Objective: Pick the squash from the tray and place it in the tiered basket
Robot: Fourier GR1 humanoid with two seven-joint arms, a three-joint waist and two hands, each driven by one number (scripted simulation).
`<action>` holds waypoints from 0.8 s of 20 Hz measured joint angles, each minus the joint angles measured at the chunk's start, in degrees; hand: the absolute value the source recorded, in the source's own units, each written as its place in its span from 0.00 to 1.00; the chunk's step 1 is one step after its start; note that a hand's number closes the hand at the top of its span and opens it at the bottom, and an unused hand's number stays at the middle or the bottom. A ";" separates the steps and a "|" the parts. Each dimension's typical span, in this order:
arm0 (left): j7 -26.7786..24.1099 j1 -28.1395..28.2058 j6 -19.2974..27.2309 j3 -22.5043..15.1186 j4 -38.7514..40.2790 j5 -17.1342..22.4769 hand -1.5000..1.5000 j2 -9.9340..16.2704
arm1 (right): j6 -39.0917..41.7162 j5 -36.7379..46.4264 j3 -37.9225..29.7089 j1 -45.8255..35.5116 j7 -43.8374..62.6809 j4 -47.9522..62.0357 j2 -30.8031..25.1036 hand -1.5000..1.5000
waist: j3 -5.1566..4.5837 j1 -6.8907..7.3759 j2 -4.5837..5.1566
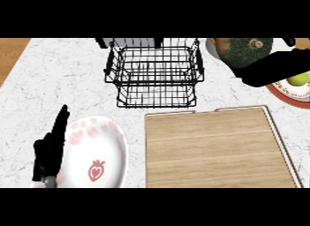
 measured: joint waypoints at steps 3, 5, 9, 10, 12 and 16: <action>-0.27 -0.14 -0.17 -0.27 0.07 -0.37 0.50 -0.03 | -1.85 1.69 0.65 -4.08 -0.41 6.17 1.19 1.00 | 0.01 0.33 0.11; -0.31 0.00 -0.48 -0.11 -0.09 -0.14 0.50 -0.02 | -3.34 3.02 1.92 -5.43 -1.41 9.56 2.52 1.00 | -0.02 0.42 0.16; -0.27 -0.30 -0.21 -0.52 -0.21 -0.55 0.50 -0.56 | -5.56 4.52 3.39 -8.22 -5.31 17.22 4.21 1.00 | 0.05 0.62 0.27; -0.33 -0.49 -0.14 -0.33 0.33 -0.48 0.50 -0.57 | -6.09 5.09 3.92 -8.96 -5.97 18.84 4.69 1.00 | 0.11 0.58 0.28; -0.42 -0.38 -0.04 -0.37 0.19 -0.62 0.50 -0.64 | -7.40 6.23 5.00 -9.37 -7.62 21.90 5.75 1.00 | 0.14 0.54 0.27; 0.10 -0.46 -0.10 -0.10 0.30 -0.50 0.50 -0.49 | -10.82 9.08 6.82 -11.03 -10.16 28.58 8.01 1.00 | 0.12 0.61 0.32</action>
